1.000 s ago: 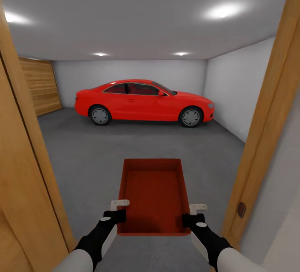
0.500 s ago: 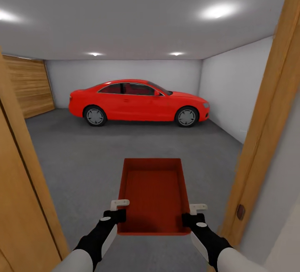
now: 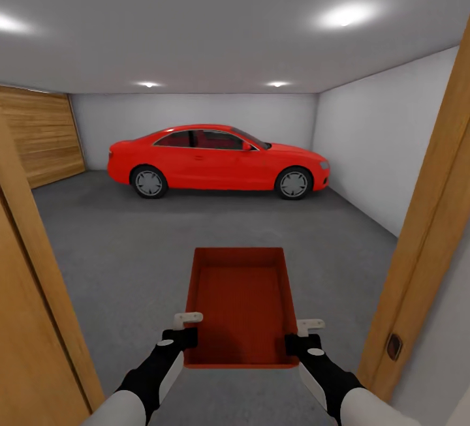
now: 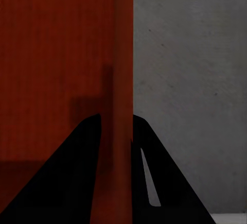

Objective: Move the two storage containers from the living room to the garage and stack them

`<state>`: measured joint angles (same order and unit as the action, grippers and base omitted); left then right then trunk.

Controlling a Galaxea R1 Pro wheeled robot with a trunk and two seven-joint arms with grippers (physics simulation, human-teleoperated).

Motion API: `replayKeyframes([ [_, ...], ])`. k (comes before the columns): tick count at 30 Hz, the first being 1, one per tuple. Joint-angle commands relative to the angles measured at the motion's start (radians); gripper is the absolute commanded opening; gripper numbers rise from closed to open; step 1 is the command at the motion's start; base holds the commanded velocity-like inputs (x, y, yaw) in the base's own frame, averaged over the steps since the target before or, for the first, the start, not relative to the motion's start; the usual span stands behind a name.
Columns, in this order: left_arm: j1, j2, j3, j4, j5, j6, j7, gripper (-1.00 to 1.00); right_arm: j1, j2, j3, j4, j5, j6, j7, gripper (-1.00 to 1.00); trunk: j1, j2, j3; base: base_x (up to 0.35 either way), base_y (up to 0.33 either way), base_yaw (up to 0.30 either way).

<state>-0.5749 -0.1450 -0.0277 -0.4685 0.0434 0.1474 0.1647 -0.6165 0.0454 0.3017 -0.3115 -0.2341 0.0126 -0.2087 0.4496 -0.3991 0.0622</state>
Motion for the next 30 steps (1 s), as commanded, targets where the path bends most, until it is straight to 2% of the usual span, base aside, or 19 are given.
replayKeyframes([
  [1, 0.000, 0.002, 0.032, -0.005, -0.017, -0.002, 0.070, -1.00, 0.000, -0.001, -0.003, 0.000, -0.025, 0.001, 0.000, -1.00, 0.000, -0.001, 0.000, 0.004, 0.002, 0.000],
  [9, 0.000, 0.003, 0.032, -0.004, -0.017, -0.002, 0.070, -1.00, 0.000, -0.001, -0.003, 0.000, -0.025, 0.001, 0.000, -1.00, 0.000, -0.001, 0.000, 0.036, 0.000, 0.000],
  [30, 0.000, 0.004, 0.035, 0.002, -0.017, -0.002, 0.070, -1.00, 0.000, 0.000, -0.003, 0.000, -0.025, 0.000, 0.000, -1.00, 0.000, -0.001, 0.000, 0.310, 0.020, 0.000],
])
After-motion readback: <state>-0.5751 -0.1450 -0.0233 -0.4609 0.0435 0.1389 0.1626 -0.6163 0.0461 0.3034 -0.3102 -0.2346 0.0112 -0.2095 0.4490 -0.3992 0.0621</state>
